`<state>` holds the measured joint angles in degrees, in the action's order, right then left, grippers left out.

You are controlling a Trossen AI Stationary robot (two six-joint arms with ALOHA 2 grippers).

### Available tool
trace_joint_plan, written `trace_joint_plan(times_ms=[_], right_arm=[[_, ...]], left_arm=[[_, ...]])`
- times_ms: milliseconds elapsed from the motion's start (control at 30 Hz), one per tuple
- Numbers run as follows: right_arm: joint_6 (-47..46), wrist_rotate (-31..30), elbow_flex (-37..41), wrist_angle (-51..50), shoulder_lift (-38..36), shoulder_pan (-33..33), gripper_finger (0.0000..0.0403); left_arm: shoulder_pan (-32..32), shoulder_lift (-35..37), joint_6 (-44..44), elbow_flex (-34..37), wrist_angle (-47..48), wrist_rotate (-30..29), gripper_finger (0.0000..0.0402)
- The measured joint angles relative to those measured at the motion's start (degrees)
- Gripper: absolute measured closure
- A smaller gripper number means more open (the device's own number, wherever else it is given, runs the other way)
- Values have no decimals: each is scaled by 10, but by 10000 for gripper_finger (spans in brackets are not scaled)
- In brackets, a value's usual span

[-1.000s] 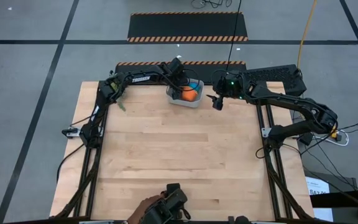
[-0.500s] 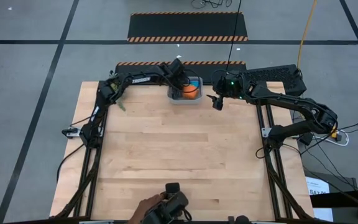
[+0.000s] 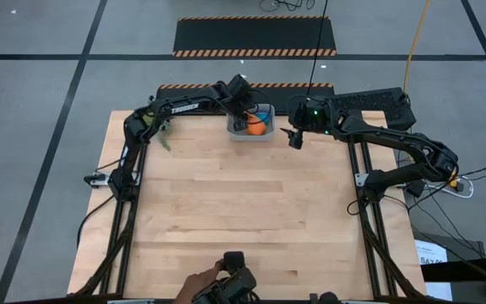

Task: Nest measuring cups in basket
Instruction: Put the stack of measuring cups into the gray bin

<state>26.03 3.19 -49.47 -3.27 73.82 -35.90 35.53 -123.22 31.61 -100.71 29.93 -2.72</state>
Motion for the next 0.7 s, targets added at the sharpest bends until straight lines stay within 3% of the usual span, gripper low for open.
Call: trace_joint_plan(times_ms=[700], right_arm=[[-5, 0, 0, 18, 0, 0, 106]], left_arm=[[-2, 2, -23, 0, 172, -1, 165]])
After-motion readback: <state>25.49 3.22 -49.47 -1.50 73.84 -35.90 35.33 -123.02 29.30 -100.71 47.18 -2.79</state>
